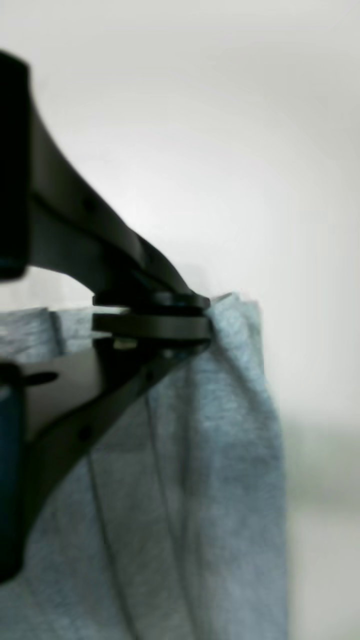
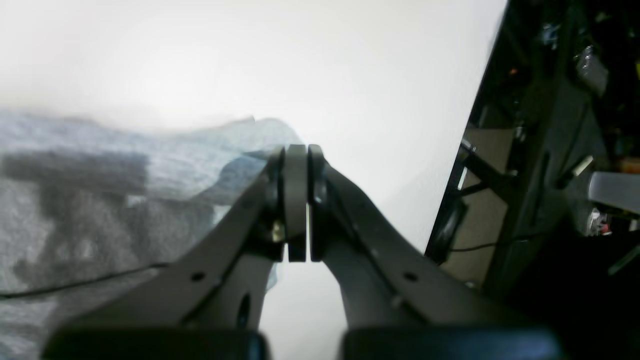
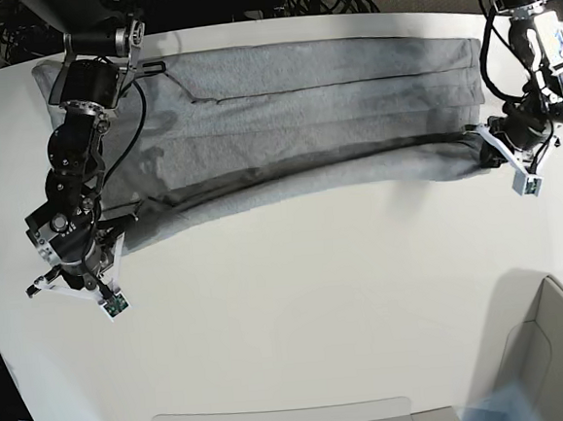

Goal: Fold the T-shirt properly
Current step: 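Lift the hem with both grippers and fold it over toward the collar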

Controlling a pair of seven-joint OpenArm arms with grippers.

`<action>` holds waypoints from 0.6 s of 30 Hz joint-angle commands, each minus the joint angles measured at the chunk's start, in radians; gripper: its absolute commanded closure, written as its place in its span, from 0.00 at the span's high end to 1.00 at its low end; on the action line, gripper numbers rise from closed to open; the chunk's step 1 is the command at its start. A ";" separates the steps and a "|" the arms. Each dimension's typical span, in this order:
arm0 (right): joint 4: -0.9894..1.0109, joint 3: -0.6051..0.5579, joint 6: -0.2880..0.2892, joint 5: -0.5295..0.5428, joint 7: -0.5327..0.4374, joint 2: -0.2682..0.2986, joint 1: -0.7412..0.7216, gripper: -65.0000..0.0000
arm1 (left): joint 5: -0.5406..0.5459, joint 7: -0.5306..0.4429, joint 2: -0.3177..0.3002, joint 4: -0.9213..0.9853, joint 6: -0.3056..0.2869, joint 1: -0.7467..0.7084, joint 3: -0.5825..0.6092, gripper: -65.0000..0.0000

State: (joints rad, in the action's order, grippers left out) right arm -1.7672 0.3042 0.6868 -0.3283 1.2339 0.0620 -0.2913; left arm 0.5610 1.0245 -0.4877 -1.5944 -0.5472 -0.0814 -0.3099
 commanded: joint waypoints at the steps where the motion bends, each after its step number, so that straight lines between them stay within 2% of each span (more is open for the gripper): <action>1: -0.029 0.003 0.011 -0.007 0.011 0.011 -0.006 0.00 | 0.009 -0.014 -0.019 -0.040 0.000 -0.005 -0.008 0.00; 6: -0.084 0.000 0.011 -0.007 0.045 0.012 0.054 0.00 | 0.006 -0.013 -0.019 -0.059 0.002 -0.042 -0.008 0.00; 18: -0.185 0.006 0.011 -0.002 0.047 0.014 0.220 0.00 | 0.006 -0.013 -0.019 -0.065 0.002 -0.114 -0.010 0.00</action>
State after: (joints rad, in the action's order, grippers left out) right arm -1.9312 0.3058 0.6868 -0.3279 1.2827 0.0666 -0.0570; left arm 0.5606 1.0248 -0.4873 -1.6421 -0.5472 -0.2058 -0.3103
